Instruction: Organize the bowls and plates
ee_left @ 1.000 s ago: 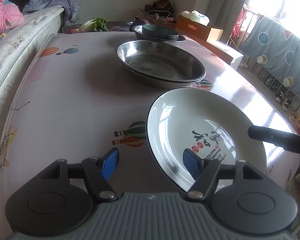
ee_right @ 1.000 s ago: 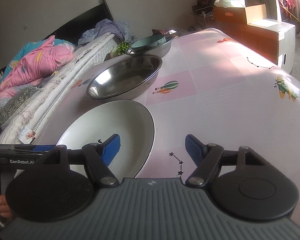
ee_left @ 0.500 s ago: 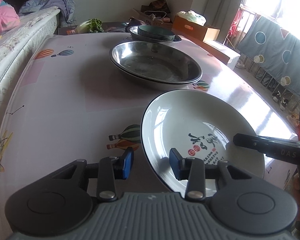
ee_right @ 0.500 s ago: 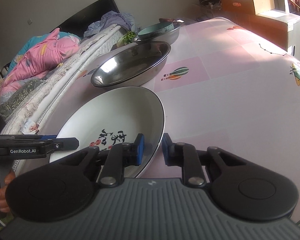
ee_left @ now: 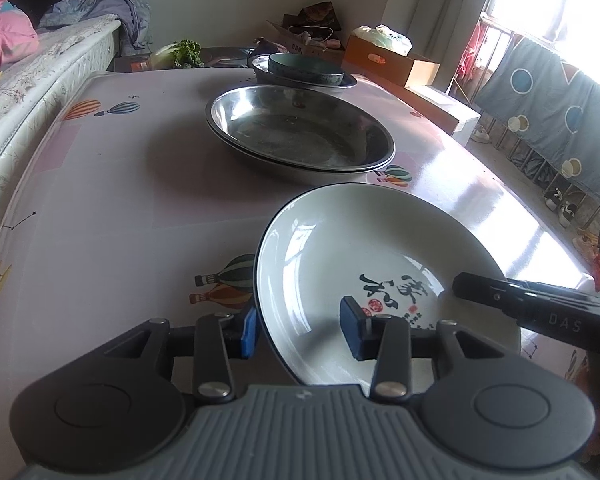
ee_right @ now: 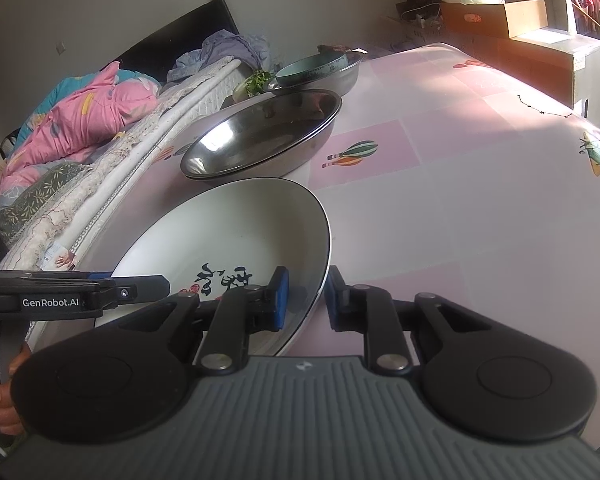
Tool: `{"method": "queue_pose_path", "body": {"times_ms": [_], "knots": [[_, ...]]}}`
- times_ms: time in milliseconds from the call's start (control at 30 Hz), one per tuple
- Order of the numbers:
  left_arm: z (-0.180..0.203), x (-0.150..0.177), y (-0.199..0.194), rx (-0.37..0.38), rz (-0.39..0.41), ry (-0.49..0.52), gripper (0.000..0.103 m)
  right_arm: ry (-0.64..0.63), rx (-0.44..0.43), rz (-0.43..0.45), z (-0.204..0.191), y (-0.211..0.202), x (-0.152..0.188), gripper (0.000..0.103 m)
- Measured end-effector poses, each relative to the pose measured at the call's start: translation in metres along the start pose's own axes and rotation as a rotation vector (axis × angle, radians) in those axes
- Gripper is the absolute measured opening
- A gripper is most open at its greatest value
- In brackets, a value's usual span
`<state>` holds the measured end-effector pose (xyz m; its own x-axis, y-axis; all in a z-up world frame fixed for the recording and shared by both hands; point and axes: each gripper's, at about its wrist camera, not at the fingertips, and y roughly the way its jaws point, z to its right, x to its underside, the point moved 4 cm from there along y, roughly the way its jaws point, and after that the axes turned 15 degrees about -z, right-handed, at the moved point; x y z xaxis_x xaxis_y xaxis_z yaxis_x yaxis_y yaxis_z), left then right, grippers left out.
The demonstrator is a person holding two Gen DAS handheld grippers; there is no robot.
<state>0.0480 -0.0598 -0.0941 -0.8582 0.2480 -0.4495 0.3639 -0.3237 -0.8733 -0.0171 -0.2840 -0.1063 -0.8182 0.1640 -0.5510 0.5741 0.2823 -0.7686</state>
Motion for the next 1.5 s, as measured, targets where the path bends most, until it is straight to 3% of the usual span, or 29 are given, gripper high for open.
{"method": "queue_pose_path", "body": {"times_ms": [100,1100,1500], "knots": [[0.002,-0.001,0.0,-0.02,-0.001,-0.004,0.042,-0.015,0.031,0.004,-0.004,-0.001,0.001,0.02],[-0.003,0.003,-0.026,-0.005,0.054,-0.037,0.042,-0.053,0.029,0.056,-0.022,-0.028,-0.001,0.02],[-0.001,-0.018,-0.051,-0.001,0.115,-0.035,0.042,-0.063,0.016,0.113,-0.031,-0.046,-0.03,0.02]]}}
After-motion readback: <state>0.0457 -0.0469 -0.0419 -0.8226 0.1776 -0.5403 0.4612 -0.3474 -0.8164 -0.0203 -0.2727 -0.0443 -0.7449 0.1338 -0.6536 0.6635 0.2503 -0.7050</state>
